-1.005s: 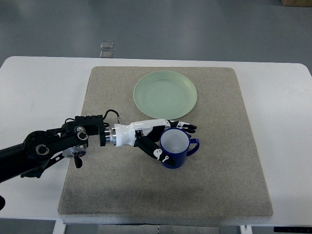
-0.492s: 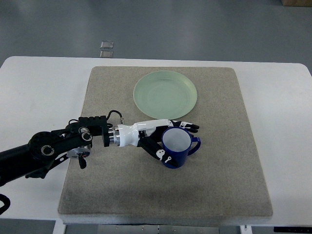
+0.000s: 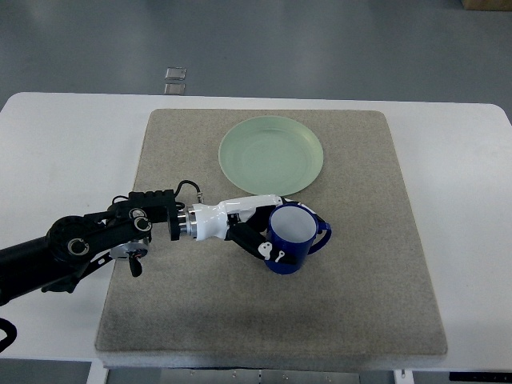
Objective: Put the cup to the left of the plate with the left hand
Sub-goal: 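Wrap the left hand fingers around the blue mug body, then lift the blue mug and carry it past the plate, away from it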
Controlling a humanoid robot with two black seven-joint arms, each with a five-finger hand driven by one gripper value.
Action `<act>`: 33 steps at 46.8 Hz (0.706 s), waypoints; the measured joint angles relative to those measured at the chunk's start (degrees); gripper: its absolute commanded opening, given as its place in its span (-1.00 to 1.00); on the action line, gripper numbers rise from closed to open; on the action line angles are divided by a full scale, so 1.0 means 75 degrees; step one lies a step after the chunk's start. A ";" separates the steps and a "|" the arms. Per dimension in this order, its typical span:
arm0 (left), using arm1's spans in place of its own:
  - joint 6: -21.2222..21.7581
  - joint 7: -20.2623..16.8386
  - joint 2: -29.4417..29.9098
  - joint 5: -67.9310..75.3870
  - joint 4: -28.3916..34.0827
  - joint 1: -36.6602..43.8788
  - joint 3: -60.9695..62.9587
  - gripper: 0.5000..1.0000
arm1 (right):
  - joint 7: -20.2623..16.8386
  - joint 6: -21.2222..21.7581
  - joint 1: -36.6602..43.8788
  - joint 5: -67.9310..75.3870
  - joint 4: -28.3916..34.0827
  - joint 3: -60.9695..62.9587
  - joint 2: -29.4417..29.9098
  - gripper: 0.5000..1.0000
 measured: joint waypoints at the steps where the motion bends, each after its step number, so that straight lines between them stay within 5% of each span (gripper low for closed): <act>1: 0.0004 0.0000 0.0000 0.0000 0.0001 -0.0001 -0.0002 -0.01 | 0.0000 0.0000 0.0000 0.0000 0.0000 0.0000 0.0000 0.73; 33: 0.0740 -0.0013 -0.0013 -0.0185 -0.0008 0.0007 -0.0996 -0.01 | 0.0000 0.0000 -0.0002 0.0009 -0.0003 0.0000 0.0000 0.73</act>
